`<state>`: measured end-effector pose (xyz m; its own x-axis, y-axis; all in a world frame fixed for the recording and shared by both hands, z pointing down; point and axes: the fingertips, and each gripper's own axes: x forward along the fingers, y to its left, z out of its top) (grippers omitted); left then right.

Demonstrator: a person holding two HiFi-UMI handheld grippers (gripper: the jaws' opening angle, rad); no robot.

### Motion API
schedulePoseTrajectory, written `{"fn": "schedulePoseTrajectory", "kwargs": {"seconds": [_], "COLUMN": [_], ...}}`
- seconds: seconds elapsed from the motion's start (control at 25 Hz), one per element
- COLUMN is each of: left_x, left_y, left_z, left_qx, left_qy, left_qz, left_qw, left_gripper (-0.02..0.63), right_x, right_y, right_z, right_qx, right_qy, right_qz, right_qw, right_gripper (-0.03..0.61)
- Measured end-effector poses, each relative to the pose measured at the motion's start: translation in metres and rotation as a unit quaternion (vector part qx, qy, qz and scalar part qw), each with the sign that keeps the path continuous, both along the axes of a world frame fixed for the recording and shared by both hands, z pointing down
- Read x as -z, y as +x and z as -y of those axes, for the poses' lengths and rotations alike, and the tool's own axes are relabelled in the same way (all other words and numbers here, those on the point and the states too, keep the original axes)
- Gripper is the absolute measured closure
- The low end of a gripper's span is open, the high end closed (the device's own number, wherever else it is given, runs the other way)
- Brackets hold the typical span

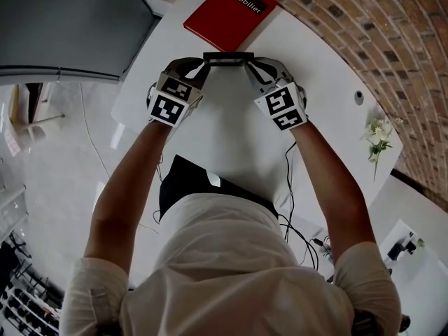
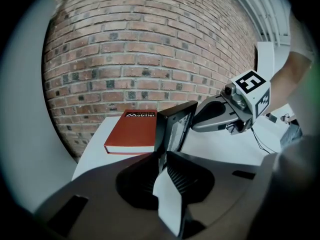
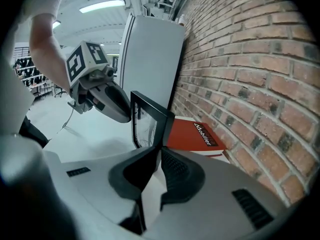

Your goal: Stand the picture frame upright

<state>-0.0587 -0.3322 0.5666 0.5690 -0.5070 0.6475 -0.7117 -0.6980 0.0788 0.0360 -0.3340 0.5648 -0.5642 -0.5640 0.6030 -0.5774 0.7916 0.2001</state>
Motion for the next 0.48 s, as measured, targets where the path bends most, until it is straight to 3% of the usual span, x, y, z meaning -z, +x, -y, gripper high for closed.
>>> {"fn": "schedulePoseTrajectory", "kwargs": {"seconds": [0.48], "left_x": [0.0004], "left_y": [-0.0022], "left_z": [0.0013], "left_qx": [-0.002], "left_qy": [-0.001], "left_qz": [-0.005], "left_qw": [1.0000], "left_gripper": [0.558], "right_x": [-0.0002], "right_y": [-0.0013], "right_z": [-0.0022], "right_qx": [0.002], "right_qy": [0.001], "right_qz": [0.004], "right_qw": [1.000], "right_gripper": [0.540]}}
